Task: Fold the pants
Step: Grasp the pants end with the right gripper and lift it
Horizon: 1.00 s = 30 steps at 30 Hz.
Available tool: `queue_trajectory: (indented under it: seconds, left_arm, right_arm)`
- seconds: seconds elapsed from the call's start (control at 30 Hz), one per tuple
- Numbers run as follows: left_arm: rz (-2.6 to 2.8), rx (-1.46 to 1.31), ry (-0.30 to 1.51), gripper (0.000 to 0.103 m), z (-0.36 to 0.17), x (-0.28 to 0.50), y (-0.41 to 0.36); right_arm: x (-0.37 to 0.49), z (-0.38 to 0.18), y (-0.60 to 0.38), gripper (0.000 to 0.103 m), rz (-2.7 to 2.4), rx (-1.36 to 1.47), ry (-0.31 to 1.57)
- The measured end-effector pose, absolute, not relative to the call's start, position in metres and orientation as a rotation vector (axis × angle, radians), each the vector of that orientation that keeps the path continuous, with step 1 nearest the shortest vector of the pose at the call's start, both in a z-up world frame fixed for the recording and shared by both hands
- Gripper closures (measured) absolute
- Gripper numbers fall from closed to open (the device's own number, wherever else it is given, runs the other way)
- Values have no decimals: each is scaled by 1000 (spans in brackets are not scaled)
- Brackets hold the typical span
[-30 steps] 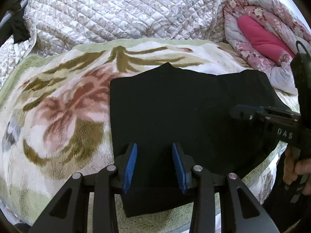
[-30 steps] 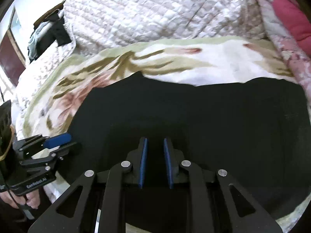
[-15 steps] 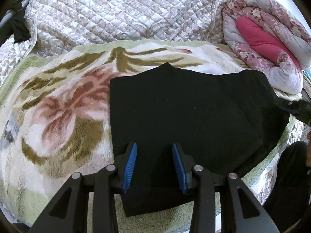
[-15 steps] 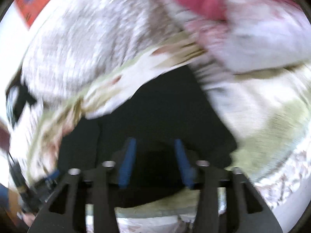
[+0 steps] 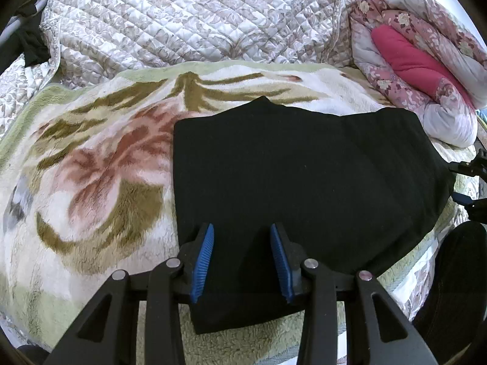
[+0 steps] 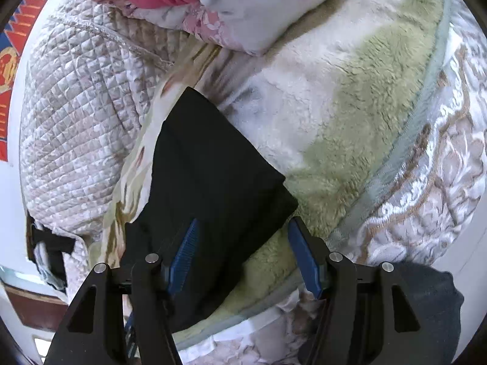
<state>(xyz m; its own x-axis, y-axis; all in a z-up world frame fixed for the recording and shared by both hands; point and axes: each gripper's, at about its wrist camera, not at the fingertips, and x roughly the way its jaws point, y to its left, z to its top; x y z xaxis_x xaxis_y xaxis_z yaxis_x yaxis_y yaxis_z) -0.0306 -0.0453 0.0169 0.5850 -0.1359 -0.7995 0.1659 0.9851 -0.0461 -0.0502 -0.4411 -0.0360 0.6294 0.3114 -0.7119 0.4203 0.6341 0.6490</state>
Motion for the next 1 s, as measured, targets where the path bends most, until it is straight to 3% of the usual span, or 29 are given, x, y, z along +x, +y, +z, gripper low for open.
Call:
queue_trajectory:
  seconds: [0.2,0.3,0.4,0.5,1.0]
  left_arm:
    - [-179,35,930,61,17,-31,-44]
    - [-176,34,929,61,17,-31,-45]
    - [-177,36,928,59,16,-30,-44]
    - [-180,35,930,59,17,-30,-44]
    - [-130,-56,897,59,36,-38,-15]
  right_arm:
    - [-54,-24,-445,40,-27,929,758]
    - [-43,-35,-439,40,-36,887,809]
    - [-33,-44,-436,50,-53,863,841]
    - [-33,-35,-433,78,-22,835,817]
    - [-8,73,-297,81,393,469,704]
